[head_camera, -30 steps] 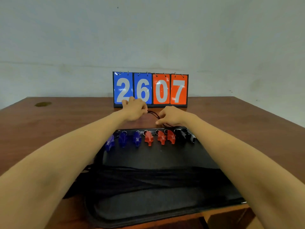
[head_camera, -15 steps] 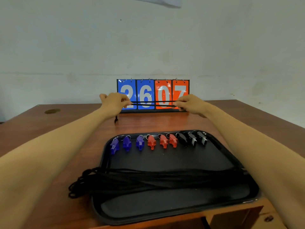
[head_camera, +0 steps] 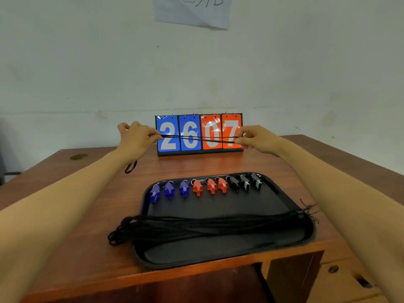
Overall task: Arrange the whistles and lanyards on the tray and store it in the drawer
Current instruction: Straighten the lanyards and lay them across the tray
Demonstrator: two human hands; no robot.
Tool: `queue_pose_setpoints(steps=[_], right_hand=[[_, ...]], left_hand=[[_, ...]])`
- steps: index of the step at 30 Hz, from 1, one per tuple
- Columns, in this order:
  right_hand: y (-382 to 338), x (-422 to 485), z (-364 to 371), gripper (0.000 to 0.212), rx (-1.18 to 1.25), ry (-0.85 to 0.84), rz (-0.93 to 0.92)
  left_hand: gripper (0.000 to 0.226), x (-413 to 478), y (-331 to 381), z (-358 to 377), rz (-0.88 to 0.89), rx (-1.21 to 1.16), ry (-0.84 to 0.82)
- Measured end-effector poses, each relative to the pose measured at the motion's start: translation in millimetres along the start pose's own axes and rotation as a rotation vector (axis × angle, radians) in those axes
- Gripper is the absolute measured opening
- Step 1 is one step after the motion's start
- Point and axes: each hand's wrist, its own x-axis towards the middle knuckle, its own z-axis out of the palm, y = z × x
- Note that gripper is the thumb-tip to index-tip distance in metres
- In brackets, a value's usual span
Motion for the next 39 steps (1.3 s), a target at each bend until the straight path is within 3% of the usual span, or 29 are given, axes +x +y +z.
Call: queue_pose_setpoints(steps=[6,10,15,20,28,39], right_hand=[[-8.4,-54.1,-16.6,0.023,0.133,0.048,0.046],[-2.4,-96.1,-23.1,0.012,0.16,0.071,0.129],[6.0,-140.6,-19.9,0.001,0.008,0.08,0.19],[18.7,-164.2,-12.3,0.011,-0.221,0.046,0.238],[31.7,-181.5,-15.6,0.015,-0.34,0.027,0.305],[34.4,-189.6,-11.4,0.01,-0.366,-0.025,0.291]], left_hand=[[0.027,-45.4,6.0,-33.8,0.005,-0.037,-0.087],[0.019,-85.6,2.4,-55.0,-0.045,-0.169,-0.158],[0.017,-132.8,5.2,-65.2,-0.037,-0.174,-0.292],[0.01,-165.2,7.7,-58.2,-0.056,-0.242,-0.368],[0.016,-179.7,24.3,-51.7,-0.036,-0.16,-0.292],[0.02,-190.9,27.1,-49.0,0.003,-0.104,-0.338]])
